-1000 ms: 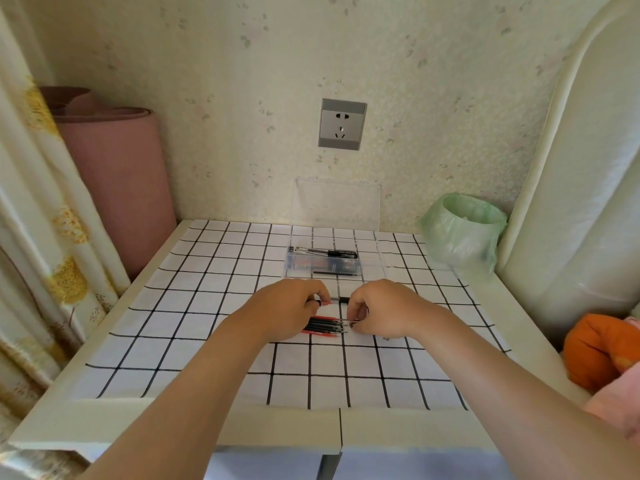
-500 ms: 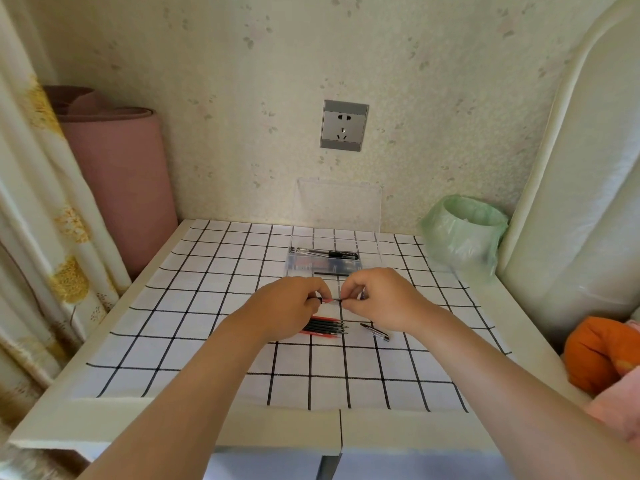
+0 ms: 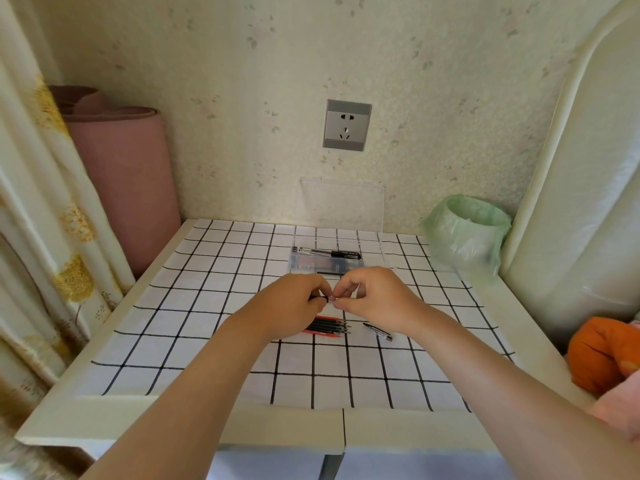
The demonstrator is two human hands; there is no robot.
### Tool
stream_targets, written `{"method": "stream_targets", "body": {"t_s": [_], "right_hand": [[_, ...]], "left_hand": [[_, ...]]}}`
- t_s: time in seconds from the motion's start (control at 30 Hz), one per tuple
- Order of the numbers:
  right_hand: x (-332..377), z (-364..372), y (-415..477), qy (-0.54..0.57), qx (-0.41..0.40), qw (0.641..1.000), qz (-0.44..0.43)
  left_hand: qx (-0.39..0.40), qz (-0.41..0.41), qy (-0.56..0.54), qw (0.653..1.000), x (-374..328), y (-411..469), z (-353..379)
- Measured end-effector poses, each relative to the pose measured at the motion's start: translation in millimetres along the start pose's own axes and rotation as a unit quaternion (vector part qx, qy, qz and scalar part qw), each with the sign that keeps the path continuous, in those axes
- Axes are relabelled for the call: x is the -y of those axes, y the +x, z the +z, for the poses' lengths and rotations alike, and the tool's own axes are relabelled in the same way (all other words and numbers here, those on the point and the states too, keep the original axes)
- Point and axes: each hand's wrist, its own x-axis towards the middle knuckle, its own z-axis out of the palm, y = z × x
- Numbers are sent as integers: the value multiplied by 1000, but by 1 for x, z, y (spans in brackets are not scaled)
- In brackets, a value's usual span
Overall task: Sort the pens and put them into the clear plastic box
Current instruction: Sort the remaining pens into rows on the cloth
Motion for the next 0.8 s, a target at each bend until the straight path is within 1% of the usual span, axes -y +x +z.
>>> {"method": "stream_targets", "body": {"t_s": [0.2, 0.43, 0.7, 0.73, 0.8], "right_hand": [[2, 2, 0, 13, -4, 1000, -4], [3, 4, 0, 14, -9, 1000, 8], [8, -2, -6, -35, 49, 998, 12], [8, -2, -6, -42, 53, 998, 12], [7, -2, -6, -51, 35, 998, 13]], "left_hand": [[-2, -20, -20, 1000, 4, 1, -1], [-5, -8, -18, 1000, 0, -1, -2], [6, -4, 6, 1000, -1, -2, -2], [5, -4, 13, 1000, -1, -2, -2], [1, -4, 26, 1000, -2, -2, -2]]}}
